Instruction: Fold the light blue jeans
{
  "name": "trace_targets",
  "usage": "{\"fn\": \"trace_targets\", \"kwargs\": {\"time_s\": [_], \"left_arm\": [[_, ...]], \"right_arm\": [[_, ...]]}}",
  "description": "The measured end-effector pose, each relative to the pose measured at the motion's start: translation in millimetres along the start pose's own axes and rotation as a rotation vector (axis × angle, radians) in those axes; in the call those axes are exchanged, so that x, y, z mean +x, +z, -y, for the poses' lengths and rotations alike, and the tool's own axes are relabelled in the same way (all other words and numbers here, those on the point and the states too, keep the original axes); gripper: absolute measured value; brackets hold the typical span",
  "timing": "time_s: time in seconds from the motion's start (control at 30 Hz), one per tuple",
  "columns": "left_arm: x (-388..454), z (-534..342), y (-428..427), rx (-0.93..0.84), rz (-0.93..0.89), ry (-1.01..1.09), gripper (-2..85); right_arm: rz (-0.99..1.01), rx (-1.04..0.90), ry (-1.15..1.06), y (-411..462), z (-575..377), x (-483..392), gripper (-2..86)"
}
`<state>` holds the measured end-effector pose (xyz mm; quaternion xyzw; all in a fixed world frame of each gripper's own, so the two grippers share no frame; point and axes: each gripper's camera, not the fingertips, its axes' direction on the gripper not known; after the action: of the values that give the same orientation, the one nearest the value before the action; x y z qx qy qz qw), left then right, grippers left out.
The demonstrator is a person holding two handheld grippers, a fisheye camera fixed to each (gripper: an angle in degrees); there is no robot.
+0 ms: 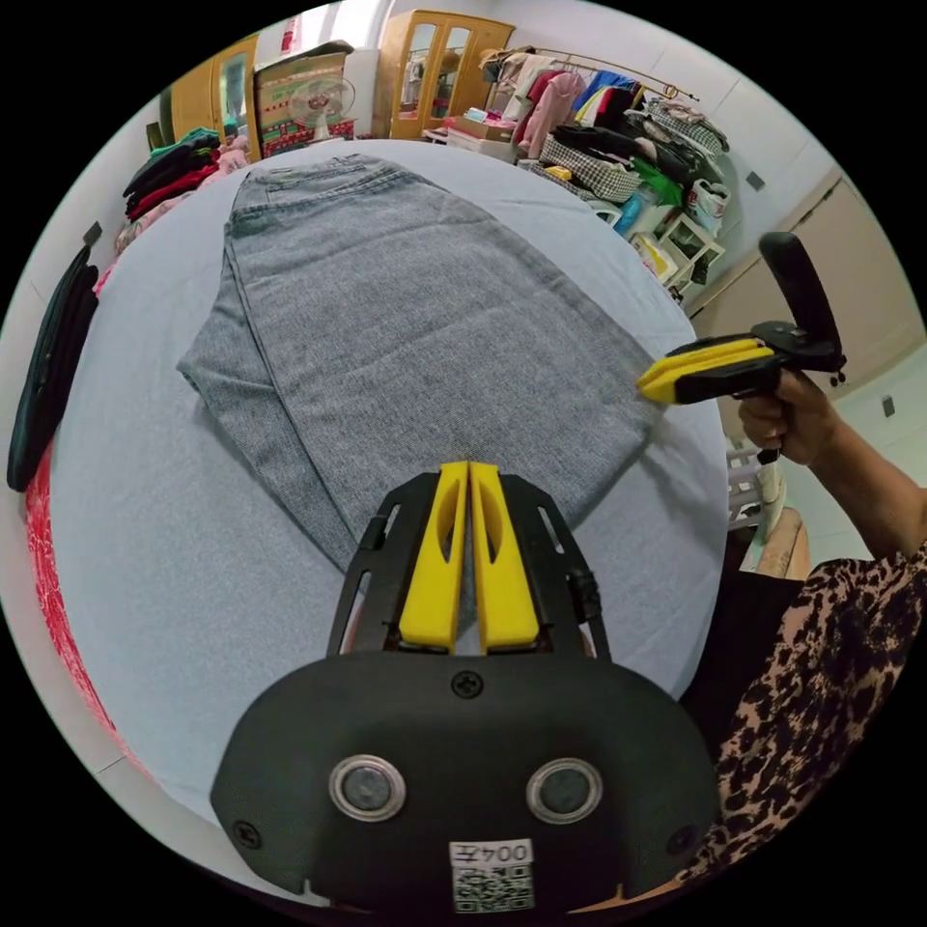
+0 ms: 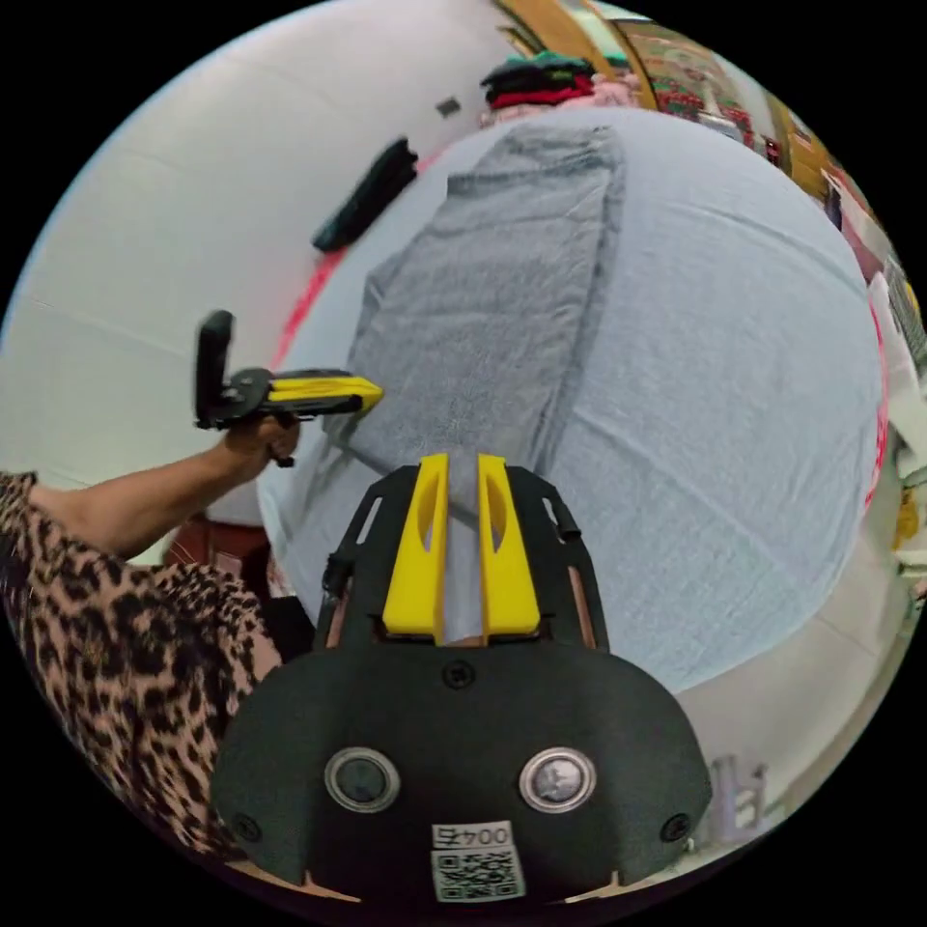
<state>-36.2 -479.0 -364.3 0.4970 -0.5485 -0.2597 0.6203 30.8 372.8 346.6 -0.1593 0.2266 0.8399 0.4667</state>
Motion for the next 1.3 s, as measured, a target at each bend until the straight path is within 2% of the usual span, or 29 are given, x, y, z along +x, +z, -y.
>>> {"fn": "trace_targets", "kwargs": {"time_s": [0.1, 0.2, 0.67, 0.87, 1.1, 1.2, 1.3], "left_arm": [[3, 2, 3, 0.003, 0.003, 0.008, 0.2], [2, 3, 5, 0.008, -0.02, -0.004, 0.2], [7, 17, 13, -0.01, -0.037, -0.041, 0.2], [7, 23, 14, -0.01, -0.057, -0.051, 0.2], [8, 25, 14, 0.019, -0.078, -0.072, 0.2], [9, 24, 14, 0.044, -0.088, -0.089, 0.2], [6, 21, 14, 0.075, -0.12, -0.129, 0.2]], "right_arm": [[0.179, 0.142, 0.067, -31, -49, 35, 10.0], [0.23, 0.171, 0.087, -37, -71, 42, 10.5], [0.214, 0.172, 0.018, -44, -47, 19, 9.3], [0.084, -0.001, -0.019, -33, -24, -3, 4.4], [-0.052, -0.083, -0.037, -34, -10, -36, 5.5], [-0.149, -0.067, -0.053, -54, -4, -51, 6.3], [-0.112, 0.027, -0.051, -76, 16, -58, 8.1]]}}
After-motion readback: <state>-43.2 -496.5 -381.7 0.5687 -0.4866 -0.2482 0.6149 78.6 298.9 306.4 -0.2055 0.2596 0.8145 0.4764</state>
